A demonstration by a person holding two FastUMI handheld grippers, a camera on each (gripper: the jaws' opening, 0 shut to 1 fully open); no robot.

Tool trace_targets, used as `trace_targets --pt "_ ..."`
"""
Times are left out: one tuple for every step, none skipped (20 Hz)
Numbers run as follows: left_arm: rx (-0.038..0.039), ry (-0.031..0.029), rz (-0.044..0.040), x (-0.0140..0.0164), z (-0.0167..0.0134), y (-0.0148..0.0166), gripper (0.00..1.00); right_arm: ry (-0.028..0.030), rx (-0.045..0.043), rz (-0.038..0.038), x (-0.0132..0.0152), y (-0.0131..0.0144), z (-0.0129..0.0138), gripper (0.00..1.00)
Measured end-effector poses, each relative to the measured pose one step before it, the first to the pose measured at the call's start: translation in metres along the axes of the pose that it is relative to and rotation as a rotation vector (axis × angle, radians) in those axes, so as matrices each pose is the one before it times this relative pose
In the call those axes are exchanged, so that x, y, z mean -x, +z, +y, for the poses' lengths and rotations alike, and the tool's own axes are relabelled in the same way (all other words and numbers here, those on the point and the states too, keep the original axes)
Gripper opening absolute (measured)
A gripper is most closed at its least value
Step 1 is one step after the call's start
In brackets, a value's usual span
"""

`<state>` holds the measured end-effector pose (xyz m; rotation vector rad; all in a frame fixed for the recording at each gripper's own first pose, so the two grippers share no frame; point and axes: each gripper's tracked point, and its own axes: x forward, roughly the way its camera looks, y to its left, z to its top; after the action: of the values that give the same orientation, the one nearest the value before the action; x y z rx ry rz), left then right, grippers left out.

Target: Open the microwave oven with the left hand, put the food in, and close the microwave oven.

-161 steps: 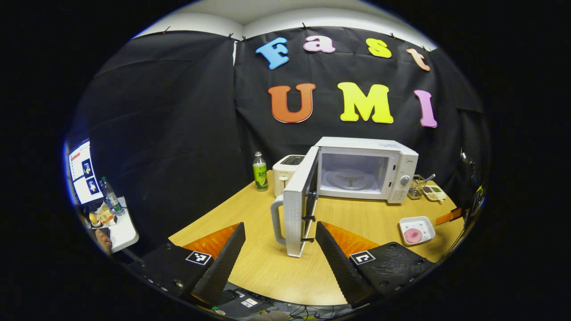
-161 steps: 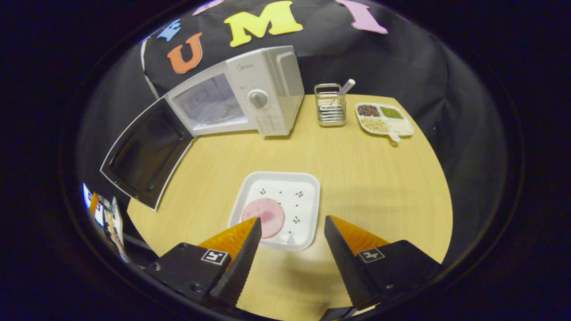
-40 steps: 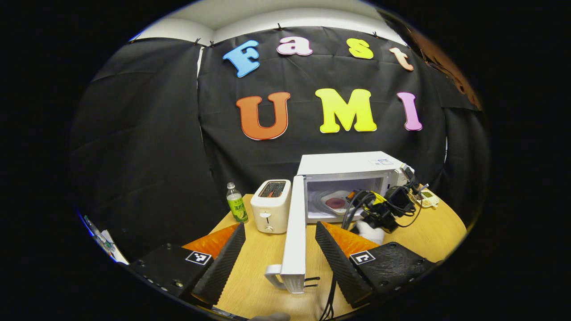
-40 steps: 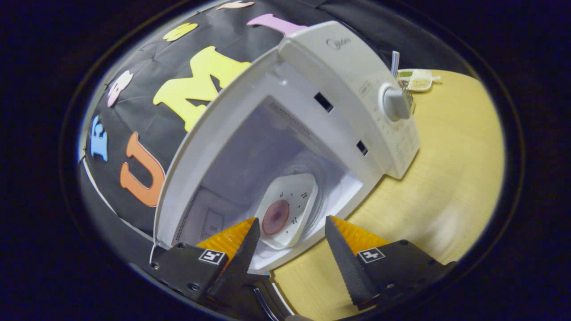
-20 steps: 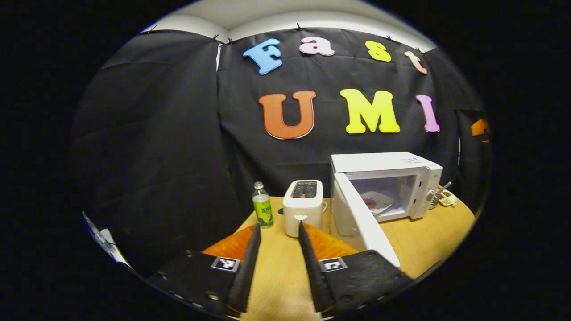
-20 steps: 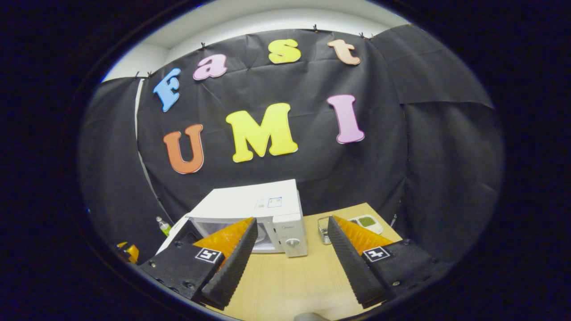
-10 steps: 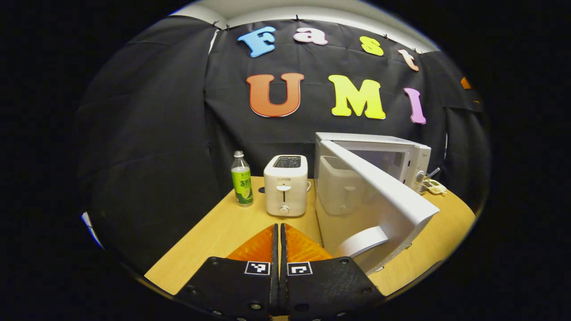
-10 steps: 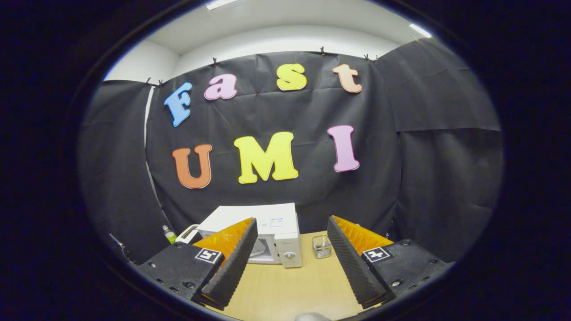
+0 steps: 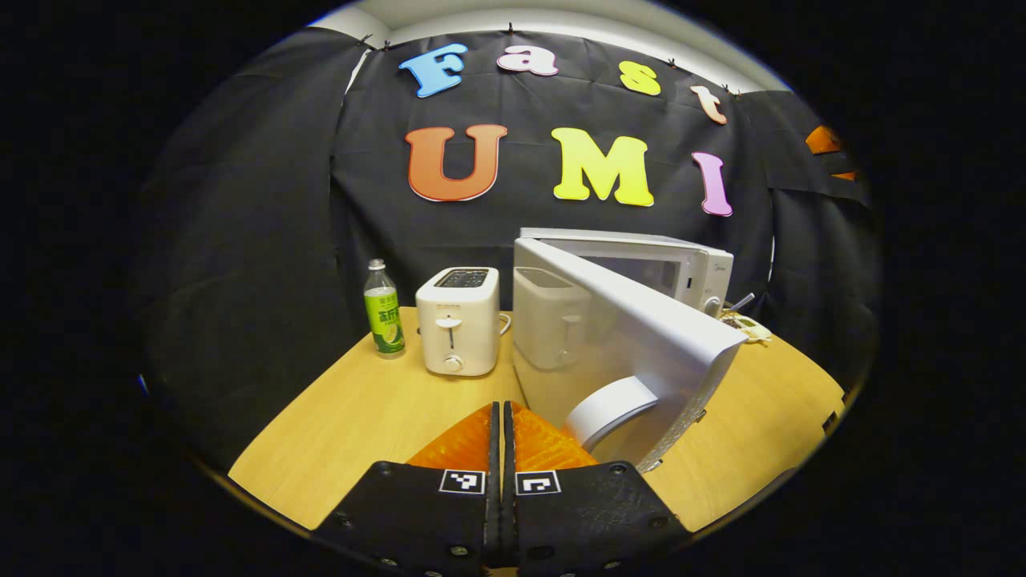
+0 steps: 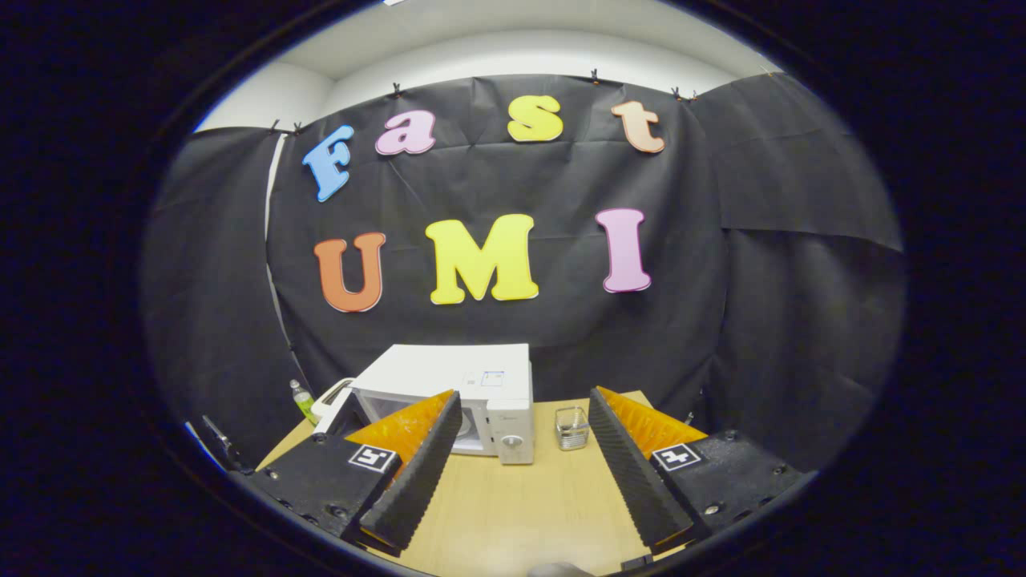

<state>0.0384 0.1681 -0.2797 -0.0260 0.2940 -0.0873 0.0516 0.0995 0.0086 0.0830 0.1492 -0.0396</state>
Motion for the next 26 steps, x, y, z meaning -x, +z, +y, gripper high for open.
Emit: trace_targets --pt "-0.00127 -0.03226 -0.00043 -0.00308 -0.01925 0.00054 0.00 -0.00797 0.00068 0.00842 0.00250 -0.00070 -0.00618 0.92" --pt "-0.01004 -0.03034 0.00228 -0.00664 -0.01891 -0.00265 0.00 -0.01378 0.00459 0.00710 0.00251 -0.00248 -0.00732 1.00" --pt "-0.01527 -0.02996 0.00217 -0.00724 -0.01875 -0.00021 0.00 -0.01352 0.00783 0.00427 0.00200 0.00088 -0.00843 0.92" --pt "-0.01398 -0.03367 -0.00213 -0.00766 -0.01956 0.00199 0.00 -0.01580 0.00611 0.00005 0.00133 0.00160 -0.00801 0.92" --pt "-0.01765 -0.03820 -0.00927 -0.00882 -0.01846 0.00621 0.00 -0.01462 0.00095 0.00156 -0.00021 0.00028 -0.00928 0.92" --pt "-0.01813 -0.03706 -0.00578 -0.01179 -0.01899 0.00457 0.00 -0.01411 -0.00271 0.00234 0.00104 0.00051 -0.00793 1.00" --pt "-0.02064 -0.03446 -0.00893 -0.01245 -0.01570 0.00526 0.00 -0.01539 -0.00358 0.00195 0.00165 -0.00012 -0.00888 1.00" --pt "-0.02036 -0.03079 -0.00066 -0.01514 -0.01404 0.00324 0.00 -0.01450 -0.00391 0.00076 0.00229 -0.00023 -0.00988 0.92" --pt "-0.01144 -0.02324 0.00183 -0.01559 -0.00997 0.00130 0.00 -0.01736 -0.00732 0.00617 0.00319 -0.00231 -0.01109 0.92" --pt "-0.00687 -0.01740 0.00864 -0.01456 -0.00923 0.00035 0.00 -0.02759 -0.00952 0.00469 0.00306 -0.00269 -0.01399 1.00" --pt "-0.00569 -0.01310 -0.00126 -0.01297 -0.00687 0.00239 0.00 -0.02354 -0.01241 0.00964 0.00172 -0.00243 -0.01373 1.00" --pt "-0.00309 -0.01264 -0.00169 -0.01250 -0.00601 0.00446 0.00 -0.02579 -0.01466 0.00694 0.00162 -0.00263 -0.01249 1.00" --pt "-0.00458 -0.01121 -0.00396 -0.01031 -0.00567 0.00294 0.00 -0.02581 -0.01034 0.00586 -0.00043 -0.00302 -0.01349 1.00" --pt "-0.00720 -0.00644 -0.00276 -0.01016 -0.00258 0.00418 0.00 -0.02424 -0.00516 0.00762 -0.00043 -0.00239 -0.01090 1.00" --pt "-0.00870 0.00267 0.00123 -0.00963 0.00059 0.00255 0.00 -0.01447 -0.00194 0.01131 0.00029 -0.00428 -0.00868 1.00" --pt "0.00264 -0.00277 0.00419 -0.01024 -0.00027 0.00135 0.00 -0.01829 -0.00448 0.00400 -0.00030 -0.00274 -0.00844 1.00" --pt "0.00648 0.00057 0.00100 -0.00987 0.00127 0.00346 0.00 -0.01136 -0.00176 0.00672 -0.00075 -0.00085 -0.00657 1.00" --pt "0.00038 0.00349 0.00018 -0.00842 0.00165 0.00379 0.00 -0.01039 -0.00390 0.00251 0.00175 -0.00221 -0.00517 1.00" --pt "-0.00193 0.00450 -0.00509 -0.00803 0.00206 0.00443 0.00 -0.00962 -0.00171 -0.00360 -0.00105 -0.00036 -0.00382 1.00" --pt "-0.00077 0.00425 -0.00338 -0.00765 0.00160 0.00440 0.00 -0.00678 -0.00132 0.00150 -0.00171 -0.00005 -0.00329 1.00" --pt "0.00059 -0.00008 -0.00402 -0.00745 0.00050 0.00334 0.00 -0.00168 -0.00238 0.00355 -0.00102 -0.00204 -0.00129 1.00" --pt "-0.00322 0.00479 -0.00419 -0.00669 0.00051 0.00371 0.00 0.00122 -0.00414 0.00645 -0.00252 -0.00079 -0.00074 1.00" --pt "-0.00291 -0.00094 -0.00286 -0.00673 -0.00091 0.00302 0.00 -0.00428 -0.00270 0.00767 -0.00277 -0.00277 -0.00153 0.92" --pt "-0.00549 0.00236 -0.00631 -0.00630 -0.00036 0.00394 0.00 -0.00652 -0.00231 0.00352 -0.00219 -0.00043 -0.00278 1.00" --pt "-0.00036 -0.00084 -0.00388 -0.00553 -0.00090 0.00279 0.00 -0.00181 -0.00376 0.00612 -0.00186 -0.00224 -0.00112 1.00" --pt "0.00481 0.00027 -0.00273 -0.00586 -0.00026 0.00286 0.00 -0.00292 -0.00342 0.00301 -0.00052 -0.00086 -0.00080 1.00"
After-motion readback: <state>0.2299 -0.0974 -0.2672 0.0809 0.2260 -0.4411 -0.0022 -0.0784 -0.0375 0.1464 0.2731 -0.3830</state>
